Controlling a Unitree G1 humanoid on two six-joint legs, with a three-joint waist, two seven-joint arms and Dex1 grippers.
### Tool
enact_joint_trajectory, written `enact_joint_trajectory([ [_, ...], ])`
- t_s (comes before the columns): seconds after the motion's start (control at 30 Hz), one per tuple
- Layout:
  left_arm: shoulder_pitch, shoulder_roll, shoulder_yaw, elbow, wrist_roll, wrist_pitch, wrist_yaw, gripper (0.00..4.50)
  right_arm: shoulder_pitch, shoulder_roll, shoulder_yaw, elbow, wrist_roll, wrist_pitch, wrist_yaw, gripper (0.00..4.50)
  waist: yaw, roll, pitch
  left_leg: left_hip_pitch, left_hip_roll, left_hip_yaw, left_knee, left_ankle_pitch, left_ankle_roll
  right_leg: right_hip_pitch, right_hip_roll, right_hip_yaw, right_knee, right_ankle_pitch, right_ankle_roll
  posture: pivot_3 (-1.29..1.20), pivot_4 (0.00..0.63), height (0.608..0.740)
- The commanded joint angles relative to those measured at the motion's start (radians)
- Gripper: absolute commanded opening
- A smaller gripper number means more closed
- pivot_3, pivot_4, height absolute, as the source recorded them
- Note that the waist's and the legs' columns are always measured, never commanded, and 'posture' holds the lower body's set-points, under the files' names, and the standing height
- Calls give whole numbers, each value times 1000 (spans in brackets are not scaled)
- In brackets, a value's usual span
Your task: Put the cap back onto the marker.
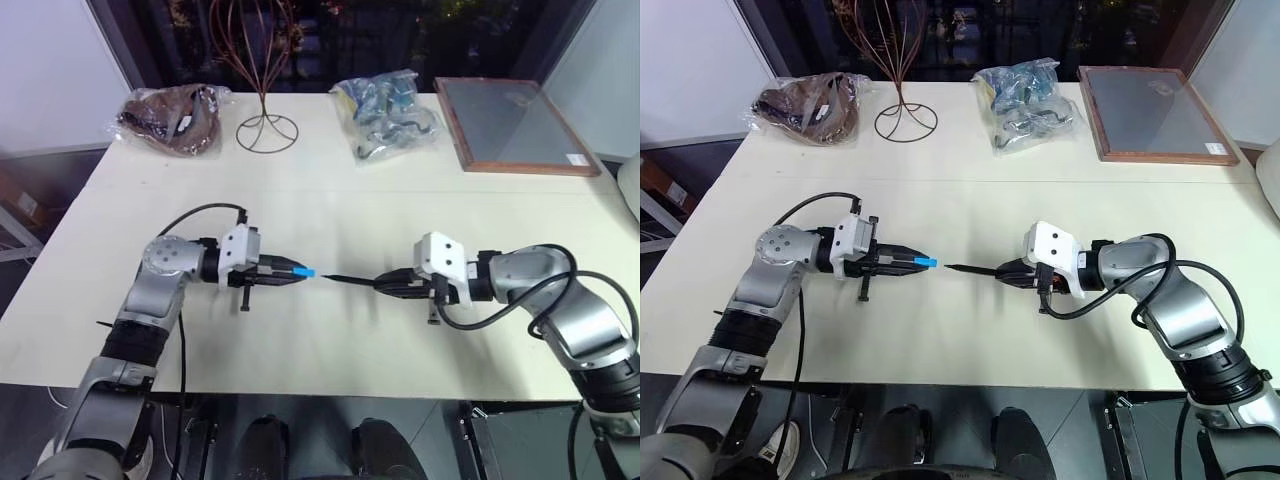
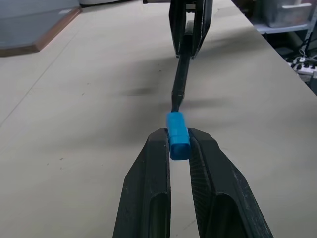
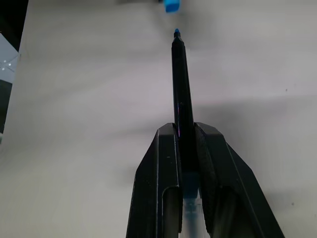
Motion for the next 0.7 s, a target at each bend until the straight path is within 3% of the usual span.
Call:
enact_joint_trajectory([
  [0.03, -4, 1, 6, -25, -15, -5, -4, 606, -25, 7, -21, -45, 21, 12, -5, 0, 0, 0, 0, 0, 0, 0, 0, 0, 0, 0, 0, 0, 0, 0, 0, 0, 150, 740],
  [0.7, -9, -13, 10, -12, -13, -20, -9, 606, -34, 24, -15, -96, 47, 59, -24, 0, 0, 0, 0, 0, 0, 0, 0, 0, 0, 0, 0, 0, 0, 0, 0, 0, 150, 740],
])
